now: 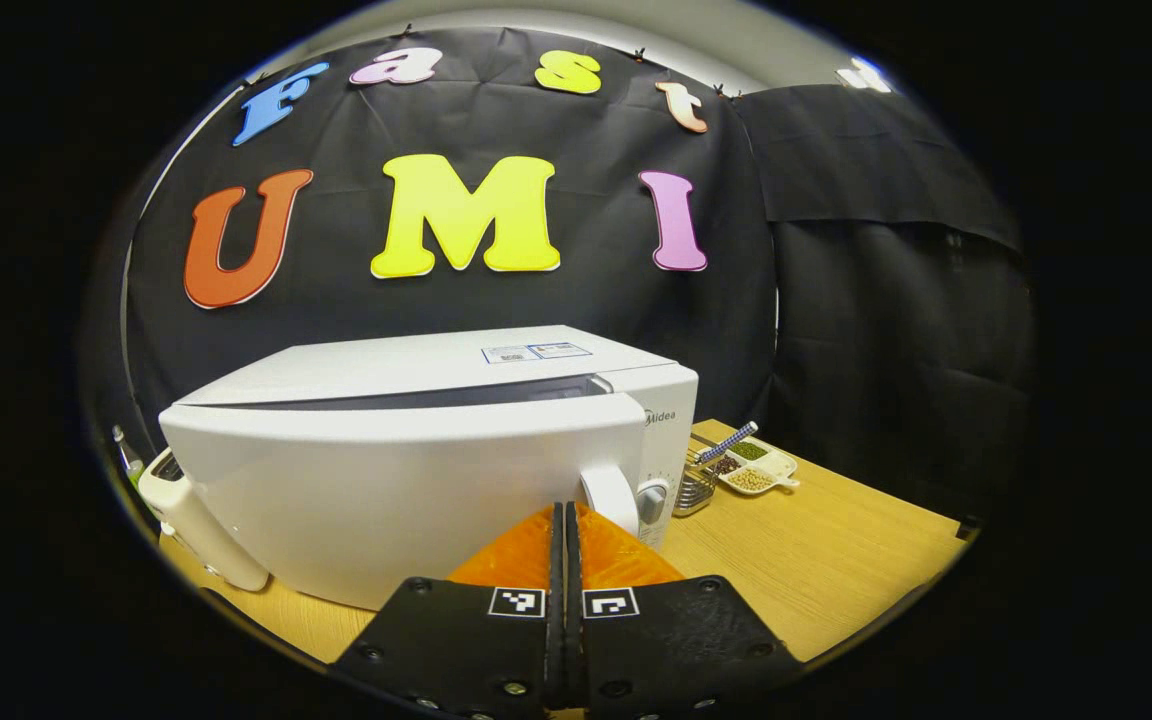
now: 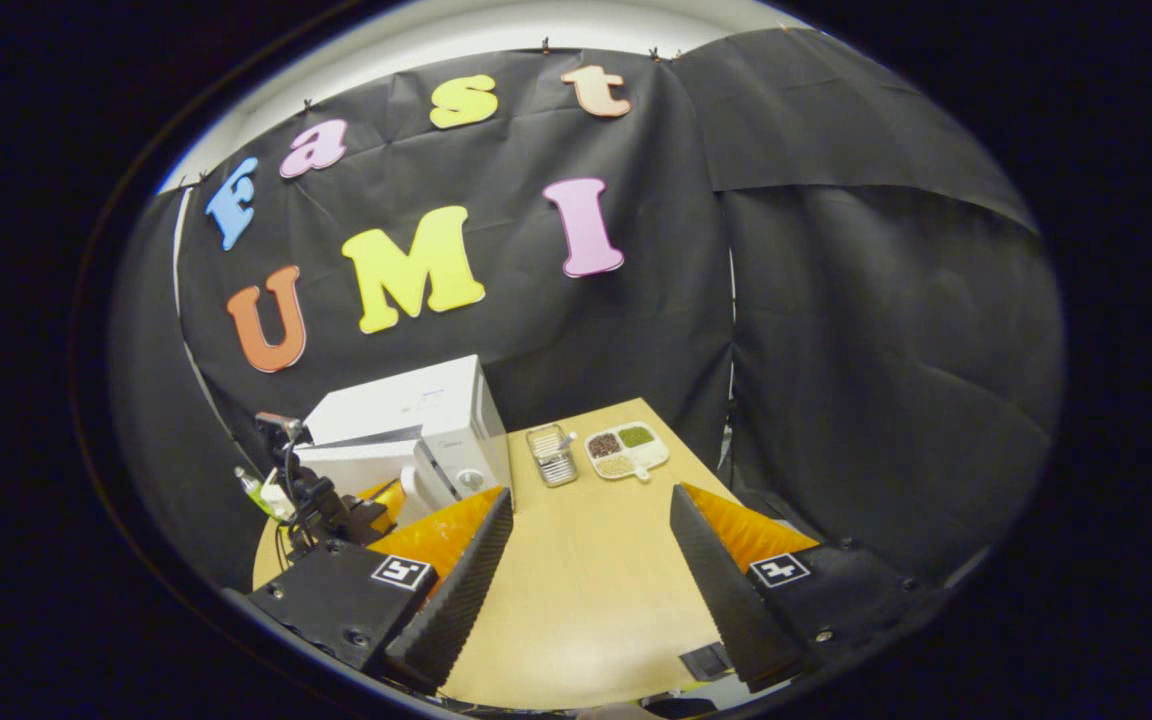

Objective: Open the microwave oven with the left hand, put the food in, and close the microwave oven.

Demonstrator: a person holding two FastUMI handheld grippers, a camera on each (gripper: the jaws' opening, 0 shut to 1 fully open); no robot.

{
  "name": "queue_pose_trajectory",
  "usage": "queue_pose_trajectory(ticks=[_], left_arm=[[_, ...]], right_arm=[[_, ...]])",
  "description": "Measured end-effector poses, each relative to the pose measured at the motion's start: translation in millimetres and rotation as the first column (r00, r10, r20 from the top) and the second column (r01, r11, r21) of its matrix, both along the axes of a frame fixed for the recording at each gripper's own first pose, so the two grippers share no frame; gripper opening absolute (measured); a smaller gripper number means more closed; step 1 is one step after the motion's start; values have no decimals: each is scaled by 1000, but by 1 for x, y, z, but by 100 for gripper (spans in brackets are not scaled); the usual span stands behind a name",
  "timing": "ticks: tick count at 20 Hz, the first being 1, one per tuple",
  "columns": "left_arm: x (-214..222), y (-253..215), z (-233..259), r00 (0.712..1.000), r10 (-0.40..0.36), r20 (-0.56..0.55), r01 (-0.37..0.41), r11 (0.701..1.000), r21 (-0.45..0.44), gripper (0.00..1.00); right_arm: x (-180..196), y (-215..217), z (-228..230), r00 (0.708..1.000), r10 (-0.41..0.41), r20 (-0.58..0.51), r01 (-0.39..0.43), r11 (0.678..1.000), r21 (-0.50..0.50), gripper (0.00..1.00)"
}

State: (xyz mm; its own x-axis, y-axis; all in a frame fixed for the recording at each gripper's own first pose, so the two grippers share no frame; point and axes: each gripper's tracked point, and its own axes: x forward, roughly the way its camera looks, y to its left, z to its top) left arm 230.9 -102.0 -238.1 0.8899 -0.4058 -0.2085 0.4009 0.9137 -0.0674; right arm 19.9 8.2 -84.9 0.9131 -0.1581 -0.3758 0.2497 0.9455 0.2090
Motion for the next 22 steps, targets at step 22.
queue_pose_trajectory(ticks=[22], left_arm=[[31, 1, -7, 996, 75, -49, -74, 997, 30, 0]], right_arm=[[-1, -7, 13, 1000, 23, 8, -23, 999, -34, 100]])
